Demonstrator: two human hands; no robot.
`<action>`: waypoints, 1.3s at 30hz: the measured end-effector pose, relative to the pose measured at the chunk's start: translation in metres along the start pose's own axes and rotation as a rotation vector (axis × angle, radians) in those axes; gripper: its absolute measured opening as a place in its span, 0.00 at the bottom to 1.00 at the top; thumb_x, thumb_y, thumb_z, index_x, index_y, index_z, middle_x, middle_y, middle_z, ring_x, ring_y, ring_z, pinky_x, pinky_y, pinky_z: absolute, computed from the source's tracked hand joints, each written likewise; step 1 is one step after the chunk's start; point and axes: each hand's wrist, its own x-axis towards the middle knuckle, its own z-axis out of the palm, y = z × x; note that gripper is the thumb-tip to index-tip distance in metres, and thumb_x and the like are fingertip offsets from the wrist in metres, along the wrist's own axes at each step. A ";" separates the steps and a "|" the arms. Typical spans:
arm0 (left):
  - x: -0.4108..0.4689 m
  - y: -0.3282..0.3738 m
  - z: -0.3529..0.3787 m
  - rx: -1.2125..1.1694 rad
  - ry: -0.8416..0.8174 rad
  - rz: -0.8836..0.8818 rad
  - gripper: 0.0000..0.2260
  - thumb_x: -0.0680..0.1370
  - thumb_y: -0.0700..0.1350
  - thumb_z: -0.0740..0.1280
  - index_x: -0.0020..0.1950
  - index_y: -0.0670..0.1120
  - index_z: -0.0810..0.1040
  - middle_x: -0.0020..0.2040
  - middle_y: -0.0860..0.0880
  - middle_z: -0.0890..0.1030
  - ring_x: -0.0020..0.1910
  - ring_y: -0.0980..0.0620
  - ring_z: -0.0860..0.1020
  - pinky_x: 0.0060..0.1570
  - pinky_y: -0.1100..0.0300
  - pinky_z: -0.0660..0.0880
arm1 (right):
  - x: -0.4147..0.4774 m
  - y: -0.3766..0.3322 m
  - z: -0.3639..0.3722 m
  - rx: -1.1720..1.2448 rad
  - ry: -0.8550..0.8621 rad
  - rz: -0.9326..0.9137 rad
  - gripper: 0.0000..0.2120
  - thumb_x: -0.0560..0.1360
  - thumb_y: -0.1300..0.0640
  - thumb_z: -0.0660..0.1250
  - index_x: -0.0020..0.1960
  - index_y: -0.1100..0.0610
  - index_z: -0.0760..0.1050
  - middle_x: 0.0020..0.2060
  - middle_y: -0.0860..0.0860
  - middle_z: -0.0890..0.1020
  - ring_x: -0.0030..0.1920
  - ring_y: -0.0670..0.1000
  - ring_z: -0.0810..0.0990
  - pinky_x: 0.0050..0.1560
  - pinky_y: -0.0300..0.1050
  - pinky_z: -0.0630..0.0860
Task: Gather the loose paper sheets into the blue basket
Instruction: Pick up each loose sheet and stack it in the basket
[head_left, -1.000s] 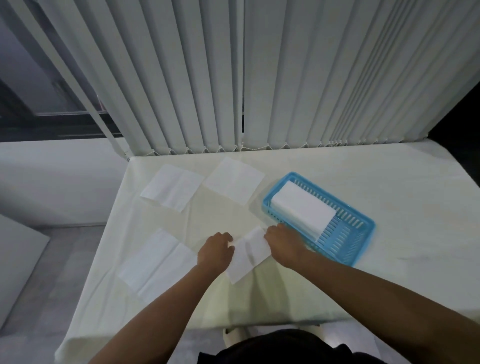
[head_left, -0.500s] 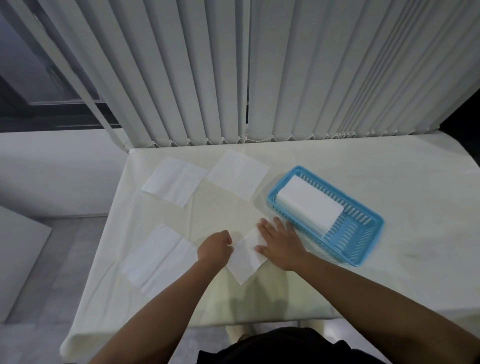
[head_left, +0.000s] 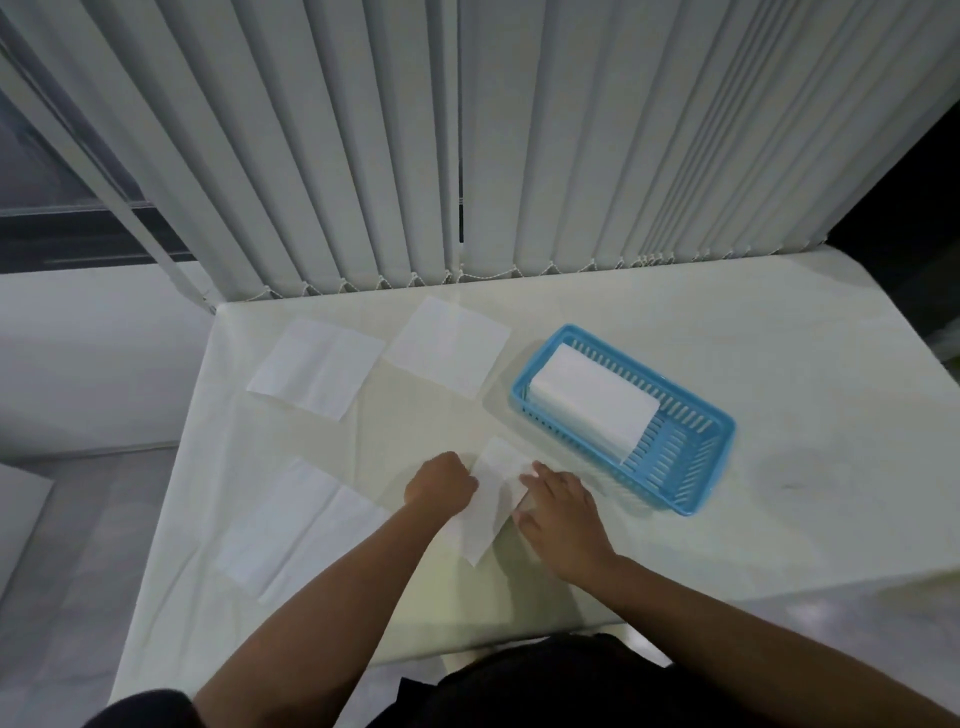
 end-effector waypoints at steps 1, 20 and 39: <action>0.002 0.002 -0.005 -0.098 0.003 -0.006 0.12 0.75 0.48 0.64 0.54 0.42 0.77 0.51 0.46 0.79 0.52 0.45 0.78 0.51 0.56 0.74 | -0.002 -0.005 -0.002 0.089 0.034 0.059 0.20 0.79 0.48 0.59 0.70 0.52 0.67 0.71 0.49 0.68 0.70 0.53 0.65 0.69 0.48 0.64; -0.020 0.013 -0.059 -1.474 -0.021 -0.085 0.04 0.76 0.42 0.69 0.48 0.44 0.76 0.36 0.51 0.79 0.32 0.56 0.76 0.36 0.64 0.73 | 0.047 -0.065 -0.055 1.682 0.033 0.617 0.04 0.75 0.62 0.69 0.48 0.61 0.77 0.38 0.55 0.81 0.35 0.49 0.78 0.36 0.40 0.76; -0.024 0.076 -0.049 -1.458 0.186 -0.019 0.10 0.76 0.41 0.69 0.56 0.42 0.80 0.52 0.47 0.84 0.51 0.49 0.81 0.48 0.59 0.78 | 0.050 -0.010 -0.111 1.418 0.067 0.482 0.08 0.75 0.56 0.70 0.43 0.60 0.75 0.42 0.58 0.80 0.42 0.52 0.77 0.47 0.44 0.78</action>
